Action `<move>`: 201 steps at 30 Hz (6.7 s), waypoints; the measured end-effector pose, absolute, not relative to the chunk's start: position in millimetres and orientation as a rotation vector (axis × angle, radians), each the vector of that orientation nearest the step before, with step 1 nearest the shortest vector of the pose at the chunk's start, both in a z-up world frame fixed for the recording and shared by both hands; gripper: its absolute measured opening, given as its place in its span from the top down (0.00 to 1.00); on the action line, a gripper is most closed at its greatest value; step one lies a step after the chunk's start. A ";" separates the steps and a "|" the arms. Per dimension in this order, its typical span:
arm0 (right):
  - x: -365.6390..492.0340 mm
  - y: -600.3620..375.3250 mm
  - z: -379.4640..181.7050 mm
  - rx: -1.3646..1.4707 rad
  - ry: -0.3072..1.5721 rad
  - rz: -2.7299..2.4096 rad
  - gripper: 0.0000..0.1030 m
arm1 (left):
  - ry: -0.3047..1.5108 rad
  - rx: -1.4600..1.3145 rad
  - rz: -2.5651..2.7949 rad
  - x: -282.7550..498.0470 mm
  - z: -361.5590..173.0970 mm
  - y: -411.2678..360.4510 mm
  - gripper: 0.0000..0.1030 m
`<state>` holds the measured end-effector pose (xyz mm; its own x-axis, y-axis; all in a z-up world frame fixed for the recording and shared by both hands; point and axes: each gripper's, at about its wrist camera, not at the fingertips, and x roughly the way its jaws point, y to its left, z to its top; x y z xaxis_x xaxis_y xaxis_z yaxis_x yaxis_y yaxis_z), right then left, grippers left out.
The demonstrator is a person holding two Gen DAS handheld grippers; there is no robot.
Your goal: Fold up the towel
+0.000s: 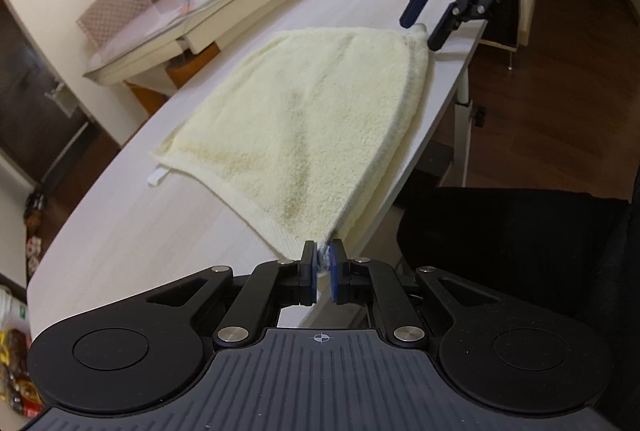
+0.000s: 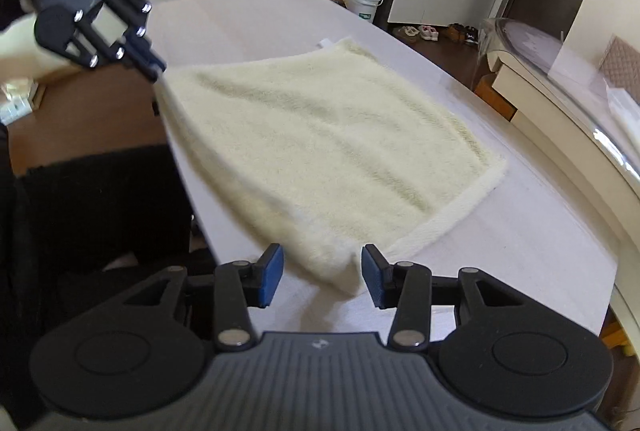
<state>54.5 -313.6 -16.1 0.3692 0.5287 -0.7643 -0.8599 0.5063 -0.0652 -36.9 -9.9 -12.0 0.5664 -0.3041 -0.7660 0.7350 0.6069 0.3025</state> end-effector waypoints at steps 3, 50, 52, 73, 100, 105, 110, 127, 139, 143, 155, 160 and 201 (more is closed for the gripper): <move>71.4 -320.7 -18.5 -0.450 0.796 0.999 0.54 | 0.745 0.651 -0.648 -35.2 -14.1 -10.6 0.93; 92.0 -197.5 35.3 -1.183 0.132 0.968 0.94 | 0.816 0.198 -0.450 -48.3 -8.6 2.7 0.92; 101.5 -182.2 34.1 -1.207 0.115 0.997 0.94 | 0.824 0.183 -0.465 -48.0 -10.2 2.6 0.92; 206.4 -59.2 -34.6 -1.165 0.214 1.221 0.94 | 0.853 0.080 -0.541 -35.8 -19.1 18.9 0.92; 119.8 -148.2 3.7 -0.620 0.330 0.951 0.68 | 0.756 0.144 -0.613 -45.0 2.7 32.8 0.87; 49.9 -148.1 -4.9 -0.516 0.296 0.927 0.66 | 0.716 0.224 -0.607 -36.3 12.3 45.2 0.82; -3.0 -137.7 -16.2 -0.468 0.286 0.928 0.57 | 0.674 0.268 -0.554 2.3 18.9 61.8 0.80; -59.5 -57.5 -55.5 -0.900 0.220 0.850 0.75 | 0.642 0.332 -0.638 116.0 11.7 50.9 0.77; -66.4 -65.4 -34.3 -0.808 0.260 0.930 0.84 | 0.680 0.491 -0.641 159.0 -15.6 44.1 0.73; -73.4 -73.5 -27.5 -0.796 0.248 0.935 0.85 | 0.679 0.556 -0.640 151.4 -20.5 44.1 0.72; -45.8 -103.2 -14.0 -0.749 0.151 0.925 0.87 | 0.650 0.508 -0.647 150.6 -4.9 46.9 0.73; -65.2 -92.1 -31.6 -0.863 0.120 0.953 0.87 | 0.659 0.617 -0.653 156.4 -19.0 30.1 0.73; 233.7 -293.5 -23.0 0.093 0.630 0.632 0.88 | 0.674 0.341 -0.721 191.9 10.0 63.8 0.77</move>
